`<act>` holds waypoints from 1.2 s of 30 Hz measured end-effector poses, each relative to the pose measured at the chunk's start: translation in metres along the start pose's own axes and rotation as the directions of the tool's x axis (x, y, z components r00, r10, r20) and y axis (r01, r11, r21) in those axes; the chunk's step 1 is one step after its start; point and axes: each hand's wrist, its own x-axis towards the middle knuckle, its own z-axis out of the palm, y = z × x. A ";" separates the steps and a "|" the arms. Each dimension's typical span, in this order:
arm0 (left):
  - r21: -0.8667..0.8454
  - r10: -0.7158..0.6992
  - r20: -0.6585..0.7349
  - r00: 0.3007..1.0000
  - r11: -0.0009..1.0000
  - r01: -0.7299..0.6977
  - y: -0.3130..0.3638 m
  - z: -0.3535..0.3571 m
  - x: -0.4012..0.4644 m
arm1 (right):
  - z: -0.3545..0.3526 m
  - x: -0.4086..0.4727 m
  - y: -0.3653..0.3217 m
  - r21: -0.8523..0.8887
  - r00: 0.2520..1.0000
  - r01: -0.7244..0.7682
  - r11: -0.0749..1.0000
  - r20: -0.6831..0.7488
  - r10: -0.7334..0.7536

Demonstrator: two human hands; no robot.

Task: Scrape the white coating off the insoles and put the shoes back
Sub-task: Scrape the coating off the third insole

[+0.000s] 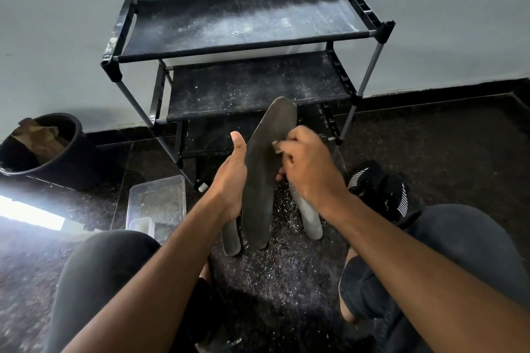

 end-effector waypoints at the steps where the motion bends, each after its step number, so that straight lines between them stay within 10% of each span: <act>1: 0.010 0.003 -0.020 1.000 1.000 -0.003 0.000 0.000 0.000 | 0.007 -0.006 -0.002 -0.035 0.999 0.039 0.999 0.036 -0.038; 12: -0.014 -0.036 0.088 0.995 0.999 0.038 -0.006 -0.001 0.003 | -0.022 0.015 0.013 -0.114 0.974 -0.061 0.992 -0.225 0.034; 18: 0.034 0.000 0.072 0.997 0.999 -0.002 -0.007 0.001 0.000 | -0.001 -0.003 -0.005 -0.022 0.994 0.102 0.995 -0.038 -0.102; 24: 0.029 -0.042 0.117 0.992 0.999 0.039 -0.006 -0.002 0.002 | -0.026 0.019 0.007 0.034 0.934 -0.107 0.994 -0.339 0.112; 31: 0.032 -0.013 0.134 0.991 0.999 0.009 -0.006 0.003 -0.003 | -0.003 0.001 -0.006 0.053 0.993 0.072 0.996 -0.099 -0.066; 36: 0.021 -0.051 0.149 0.987 0.999 0.049 -0.006 0.003 0.001 | -0.023 0.018 0.011 0.034 0.948 -0.058 0.998 -0.311 0.065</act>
